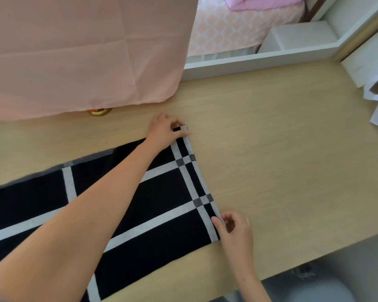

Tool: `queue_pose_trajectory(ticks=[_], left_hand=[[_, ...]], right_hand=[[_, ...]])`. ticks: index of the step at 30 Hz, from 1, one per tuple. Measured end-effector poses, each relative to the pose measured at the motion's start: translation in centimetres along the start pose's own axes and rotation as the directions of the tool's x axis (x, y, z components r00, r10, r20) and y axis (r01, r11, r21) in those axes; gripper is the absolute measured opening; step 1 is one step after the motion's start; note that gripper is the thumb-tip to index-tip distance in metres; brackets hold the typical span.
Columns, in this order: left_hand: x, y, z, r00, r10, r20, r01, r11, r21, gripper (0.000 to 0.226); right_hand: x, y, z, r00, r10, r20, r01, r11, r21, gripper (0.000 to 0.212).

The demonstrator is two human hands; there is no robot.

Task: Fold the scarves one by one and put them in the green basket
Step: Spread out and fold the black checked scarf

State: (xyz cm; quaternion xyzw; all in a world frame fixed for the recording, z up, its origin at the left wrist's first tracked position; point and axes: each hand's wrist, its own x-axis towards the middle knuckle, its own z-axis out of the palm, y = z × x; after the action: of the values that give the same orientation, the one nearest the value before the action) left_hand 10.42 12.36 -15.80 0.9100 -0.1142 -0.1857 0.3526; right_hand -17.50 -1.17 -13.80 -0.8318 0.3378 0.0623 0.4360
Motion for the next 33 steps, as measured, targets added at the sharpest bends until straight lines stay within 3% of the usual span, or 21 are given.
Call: queue_pose_trajectory(ticks=[3,6,10,12,15,18,20,22,25,27,30,33], left_hand=[[0.2,0.6,0.6,0.998,0.062,-0.003,-0.062,0.998,-0.002,0.016],[0.1,1.4,0.7,0.996,-0.029,-0.082,0.005,0.961,-0.278,0.014],[0.1,1.3,1.6,0.979,-0.014,-0.203,-0.015,0.990,-0.140,0.019],[0.2,1.3,2.0,0.983,0.034,-0.183,-0.053,0.994,-0.099,0.027],[0.2,1.4,2.7,0.975,0.169,-0.144,-0.150,0.980,0.130,0.048],[-2.8,2.3,2.4,0.919,0.153,-0.363,-0.125,0.987,0.099,0.037],[-6.7,2.3,3.0,0.889,0.140,-0.436,-0.126,0.990,0.061,0.034],[-10.8,1.2,4.9,0.904,0.212,-0.370,-0.138,0.967,0.216,0.042],[-13.6,-1.7,7.9,0.965,0.220,-0.145,-0.122,0.860,0.496,0.061],[-13.6,-2.5,8.7,0.971,0.216,-0.102,-0.122,0.816,0.565,0.064],[-13.5,-0.7,8.6,0.965,0.189,-0.181,-0.076,0.865,0.495,0.057],[-15.5,2.2,8.7,0.952,0.060,-0.300,0.005,0.977,0.212,0.041]], right_hand=[[-0.2,0.3,-0.2,0.999,0.032,0.011,-0.033,0.998,0.048,0.011],[-0.2,0.6,-0.3,0.998,0.054,0.026,-0.053,0.999,-0.010,0.010],[-0.1,0.9,-0.4,0.995,0.091,0.044,-0.087,0.993,-0.077,0.013],[0.0,0.9,-0.5,0.994,0.091,0.064,-0.084,0.991,-0.105,0.016],[0.2,0.8,-0.9,0.991,0.088,0.103,-0.076,0.990,-0.118,0.014],[0.3,1.0,-1.3,0.984,0.098,0.146,-0.084,0.992,-0.095,0.011],[0.2,1.1,-1.5,0.980,0.105,0.167,-0.090,0.991,-0.096,0.011],[0.1,1.2,-1.6,0.978,0.108,0.177,-0.091,0.991,-0.097,0.012],[0.1,1.4,-1.7,0.973,0.101,0.206,-0.077,0.990,-0.122,0.013],[-0.1,1.3,-1.9,0.966,0.102,0.238,-0.075,0.990,-0.122,0.016],[0.5,0.3,-2.8,0.963,0.089,0.255,-0.086,0.996,-0.020,0.015],[3.9,-2.1,-3.4,0.980,0.015,0.198,-0.032,0.996,0.081,0.010]])
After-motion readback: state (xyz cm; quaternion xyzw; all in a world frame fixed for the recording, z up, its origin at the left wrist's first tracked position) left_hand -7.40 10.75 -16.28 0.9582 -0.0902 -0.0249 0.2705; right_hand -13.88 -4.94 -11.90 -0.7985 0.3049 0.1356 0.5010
